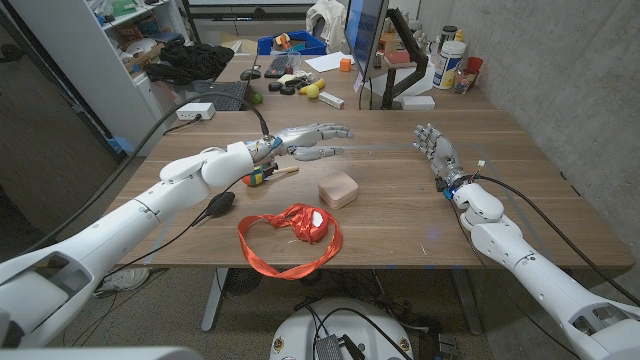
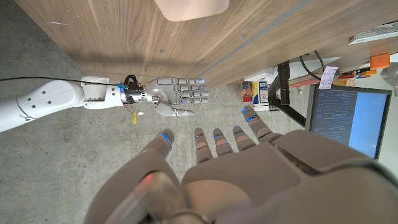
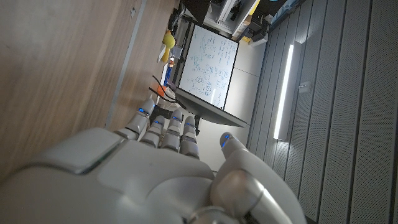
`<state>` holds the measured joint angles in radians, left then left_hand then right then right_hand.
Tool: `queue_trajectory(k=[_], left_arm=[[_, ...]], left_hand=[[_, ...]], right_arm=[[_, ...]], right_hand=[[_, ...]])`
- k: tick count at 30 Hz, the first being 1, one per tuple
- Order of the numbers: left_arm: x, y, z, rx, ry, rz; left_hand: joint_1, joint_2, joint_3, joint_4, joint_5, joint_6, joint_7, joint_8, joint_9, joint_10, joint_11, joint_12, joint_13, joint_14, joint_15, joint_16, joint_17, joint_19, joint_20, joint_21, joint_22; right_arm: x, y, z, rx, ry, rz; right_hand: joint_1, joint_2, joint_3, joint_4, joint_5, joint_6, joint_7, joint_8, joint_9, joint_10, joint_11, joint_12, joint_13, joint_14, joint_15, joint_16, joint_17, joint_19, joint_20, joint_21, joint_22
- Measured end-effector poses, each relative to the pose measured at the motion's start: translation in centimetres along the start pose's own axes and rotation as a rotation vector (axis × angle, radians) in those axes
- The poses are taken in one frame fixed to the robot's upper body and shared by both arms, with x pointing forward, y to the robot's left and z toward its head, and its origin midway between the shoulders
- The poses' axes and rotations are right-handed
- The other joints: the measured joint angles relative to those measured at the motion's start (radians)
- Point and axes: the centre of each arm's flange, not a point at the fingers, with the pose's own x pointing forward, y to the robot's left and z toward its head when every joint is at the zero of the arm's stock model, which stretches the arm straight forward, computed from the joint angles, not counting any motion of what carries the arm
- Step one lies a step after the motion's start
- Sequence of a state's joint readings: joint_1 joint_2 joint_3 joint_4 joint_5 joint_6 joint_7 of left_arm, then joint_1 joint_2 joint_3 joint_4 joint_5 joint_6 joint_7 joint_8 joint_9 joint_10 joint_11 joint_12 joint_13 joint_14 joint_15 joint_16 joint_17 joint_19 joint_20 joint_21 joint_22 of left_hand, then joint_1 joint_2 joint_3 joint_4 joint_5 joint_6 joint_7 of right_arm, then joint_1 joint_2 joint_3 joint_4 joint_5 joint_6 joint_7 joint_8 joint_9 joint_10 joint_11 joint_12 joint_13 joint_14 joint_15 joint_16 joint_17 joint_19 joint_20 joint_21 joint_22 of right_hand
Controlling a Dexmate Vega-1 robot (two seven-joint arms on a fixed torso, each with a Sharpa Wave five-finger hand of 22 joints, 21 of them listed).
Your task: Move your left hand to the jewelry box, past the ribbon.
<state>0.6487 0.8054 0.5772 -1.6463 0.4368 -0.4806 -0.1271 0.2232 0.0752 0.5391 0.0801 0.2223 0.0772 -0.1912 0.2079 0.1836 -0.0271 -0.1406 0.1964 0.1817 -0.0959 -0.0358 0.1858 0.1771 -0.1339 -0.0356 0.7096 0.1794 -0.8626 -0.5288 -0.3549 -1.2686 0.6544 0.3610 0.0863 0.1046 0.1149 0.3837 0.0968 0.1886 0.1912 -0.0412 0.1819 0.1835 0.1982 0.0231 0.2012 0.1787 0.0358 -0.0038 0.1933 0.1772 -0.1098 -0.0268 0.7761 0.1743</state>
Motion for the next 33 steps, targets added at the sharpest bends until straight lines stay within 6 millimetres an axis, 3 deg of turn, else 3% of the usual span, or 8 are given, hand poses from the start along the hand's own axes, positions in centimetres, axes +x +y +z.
queue_trajectory(k=[33], left_arm=[[-0.2,-1.1,-0.5,-0.009,0.017,-0.042]], left_hand=[[0.008,0.000,-0.003,-0.003,0.000,0.003,0.004,-0.005,0.000,0.000,0.000,0.000,0.000,0.000,0.000,0.000,0.000,0.000,0.000,0.000,0.000]], right_arm=[[0.3,0.0,-0.2,-0.003,0.005,0.005]], right_hand=[[0.000,0.000,-0.006,0.000,0.000,0.000,0.000,0.000,0.000,-0.004,0.004,0.000,0.000,0.000,0.000,0.000,0.000,0.002,-0.002,-0.014,0.000]])
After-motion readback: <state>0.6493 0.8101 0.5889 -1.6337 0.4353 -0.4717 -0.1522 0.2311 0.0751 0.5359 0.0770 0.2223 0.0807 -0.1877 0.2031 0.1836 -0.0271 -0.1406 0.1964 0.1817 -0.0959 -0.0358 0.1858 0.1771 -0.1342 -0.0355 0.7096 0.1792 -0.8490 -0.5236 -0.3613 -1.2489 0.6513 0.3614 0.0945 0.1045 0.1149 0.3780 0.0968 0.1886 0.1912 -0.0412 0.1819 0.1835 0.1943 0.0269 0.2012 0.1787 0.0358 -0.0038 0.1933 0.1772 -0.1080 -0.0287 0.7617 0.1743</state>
